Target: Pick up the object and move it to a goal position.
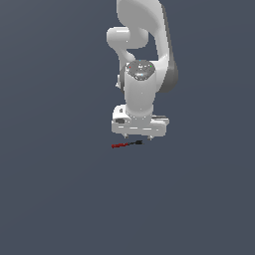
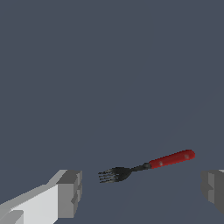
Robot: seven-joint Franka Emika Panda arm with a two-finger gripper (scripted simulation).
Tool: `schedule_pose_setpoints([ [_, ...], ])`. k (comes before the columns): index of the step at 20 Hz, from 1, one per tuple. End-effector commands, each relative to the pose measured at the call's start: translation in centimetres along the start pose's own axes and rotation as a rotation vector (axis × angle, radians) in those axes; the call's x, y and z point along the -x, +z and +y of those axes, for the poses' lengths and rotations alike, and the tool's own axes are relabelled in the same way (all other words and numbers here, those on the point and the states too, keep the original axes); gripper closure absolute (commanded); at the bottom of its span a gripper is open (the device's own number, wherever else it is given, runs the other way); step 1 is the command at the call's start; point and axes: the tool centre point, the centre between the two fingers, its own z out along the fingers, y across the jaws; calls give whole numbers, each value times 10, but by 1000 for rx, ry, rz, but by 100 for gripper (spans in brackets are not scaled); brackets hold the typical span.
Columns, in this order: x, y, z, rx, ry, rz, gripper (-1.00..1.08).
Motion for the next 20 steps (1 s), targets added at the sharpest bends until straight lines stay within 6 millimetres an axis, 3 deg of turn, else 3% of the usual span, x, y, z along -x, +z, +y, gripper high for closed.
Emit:
schedule_pose_setpoints([
  [1, 2, 6, 1, 0, 57, -2, -92],
  [20, 27, 56, 15, 10, 602, -12, -92],
])
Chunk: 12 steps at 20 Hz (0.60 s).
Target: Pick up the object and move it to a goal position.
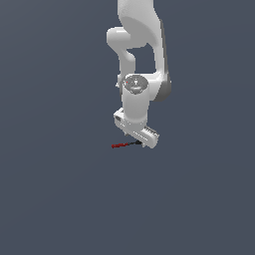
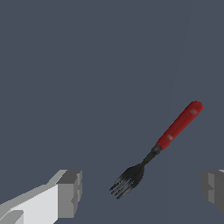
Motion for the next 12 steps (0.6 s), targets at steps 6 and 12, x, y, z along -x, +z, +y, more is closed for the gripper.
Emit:
schedule_pose_setpoints([
  [6, 5, 18, 12, 7, 220, 3, -92],
  [12, 8, 32, 22, 14, 395, 9, -92],
])
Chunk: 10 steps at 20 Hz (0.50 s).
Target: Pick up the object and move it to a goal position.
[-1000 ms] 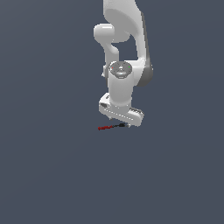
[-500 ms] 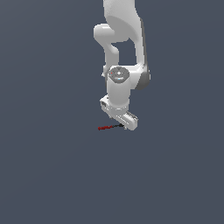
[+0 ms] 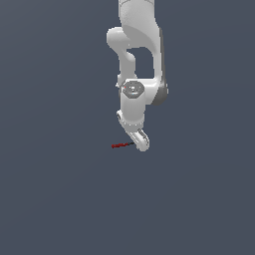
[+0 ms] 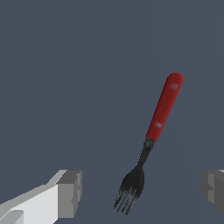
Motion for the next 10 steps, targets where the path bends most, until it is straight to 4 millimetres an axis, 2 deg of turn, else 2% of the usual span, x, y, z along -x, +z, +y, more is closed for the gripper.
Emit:
schedule_pose_setpoints([
  [1, 0, 6, 5, 2, 75, 3, -92],
  [10, -1, 21, 19, 8, 282, 15, -92],
])
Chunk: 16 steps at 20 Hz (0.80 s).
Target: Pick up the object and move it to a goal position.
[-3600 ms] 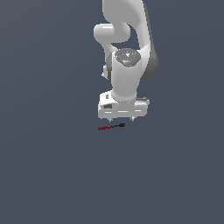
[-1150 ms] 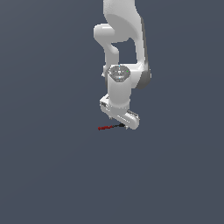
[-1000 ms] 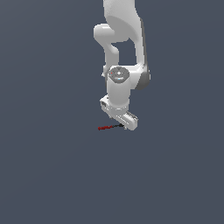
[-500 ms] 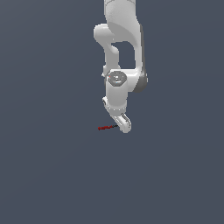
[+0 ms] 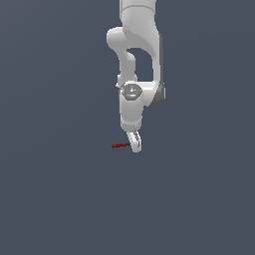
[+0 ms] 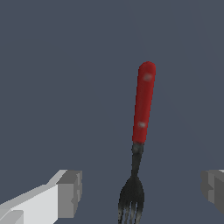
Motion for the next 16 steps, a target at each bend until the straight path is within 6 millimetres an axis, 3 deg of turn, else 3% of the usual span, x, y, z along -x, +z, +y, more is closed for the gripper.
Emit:
schedule_pose_setpoints([
  [1, -1, 3, 3, 1, 46, 3, -92],
  [16, -3, 13, 8, 2, 116, 8, -92],
])
